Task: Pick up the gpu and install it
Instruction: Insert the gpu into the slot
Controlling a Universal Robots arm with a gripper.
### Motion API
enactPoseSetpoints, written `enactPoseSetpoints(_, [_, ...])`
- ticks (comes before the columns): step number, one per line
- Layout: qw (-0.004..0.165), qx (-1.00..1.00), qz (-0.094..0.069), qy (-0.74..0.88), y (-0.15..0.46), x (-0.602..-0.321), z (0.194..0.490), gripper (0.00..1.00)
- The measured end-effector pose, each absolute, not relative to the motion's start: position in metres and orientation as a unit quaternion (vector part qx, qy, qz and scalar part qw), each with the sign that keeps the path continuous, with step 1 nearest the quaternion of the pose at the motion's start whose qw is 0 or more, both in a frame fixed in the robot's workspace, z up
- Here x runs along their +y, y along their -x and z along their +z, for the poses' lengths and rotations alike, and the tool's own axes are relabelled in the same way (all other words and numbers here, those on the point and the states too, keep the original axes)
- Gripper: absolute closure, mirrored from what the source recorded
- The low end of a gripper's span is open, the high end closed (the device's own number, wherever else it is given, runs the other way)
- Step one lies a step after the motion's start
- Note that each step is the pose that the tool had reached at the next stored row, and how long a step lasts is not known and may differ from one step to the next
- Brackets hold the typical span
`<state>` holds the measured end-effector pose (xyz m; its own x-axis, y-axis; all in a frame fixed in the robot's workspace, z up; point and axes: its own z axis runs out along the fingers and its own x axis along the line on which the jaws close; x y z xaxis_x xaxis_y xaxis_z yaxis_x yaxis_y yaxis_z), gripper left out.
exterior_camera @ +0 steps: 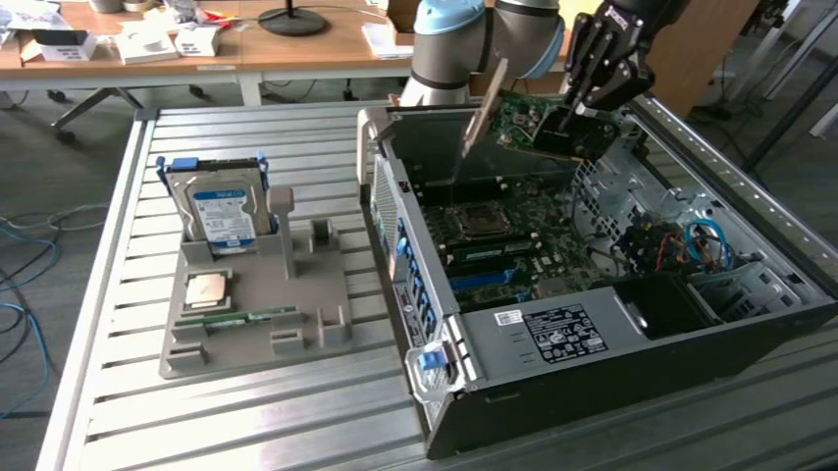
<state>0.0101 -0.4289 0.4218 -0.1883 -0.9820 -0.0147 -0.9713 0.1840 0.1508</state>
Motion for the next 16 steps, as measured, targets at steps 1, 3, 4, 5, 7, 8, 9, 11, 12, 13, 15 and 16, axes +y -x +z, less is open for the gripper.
enactPoseSetpoints(1, [0.043, -0.765, -0.062, -0.639, -0.0101, -0.4289, 0.4218, 0.74])
enactPoseSetpoints(3, [0.041, -0.76, -0.061, -0.646, -0.0101, -0.4289, 0.4216, 0.74])
enactPoseSetpoints(4, [0.04, -0.757, -0.059, -0.65, -0.0101, -0.4289, 0.4215, 0.74])
enactPoseSetpoints(5, [0.04, -0.754, -0.058, -0.653, -0.0101, -0.4289, 0.4213, 0.74])
enactPoseSetpoints(7, [0.038, -0.749, -0.056, -0.659, -0.0101, -0.4289, 0.4211, 0.74])
enactPoseSetpoints(8, [0.037, -0.746, -0.055, -0.662, -0.0101, -0.4289, 0.4209, 0.74])
enactPoseSetpoints(9, [0.036, -0.744, -0.054, -0.665, -0.0101, -0.4289, 0.421, 0.74])
enactPoseSetpoints(11, [0.036, -0.743, -0.053, -0.666, -0.0101, -0.429, 0.421, 0.74])
enactPoseSetpoints(12, [0.036, -0.743, -0.053, -0.666, -0.0101, -0.4289, 0.4209, 0.74])
enactPoseSetpoints(13, [0.036, -0.743, -0.053, -0.666, -0.0101, -0.4289, 0.4209, 0.74])
enactPoseSetpoints(15, [0.036, -0.743, -0.053, -0.666, -0.0101, -0.4289, 0.4209, 0.74])
enactPoseSetpoints(16, [0.034, -0.743, -0.052, -0.666, -0.0098, -0.4289, 0.4209, 0.74])
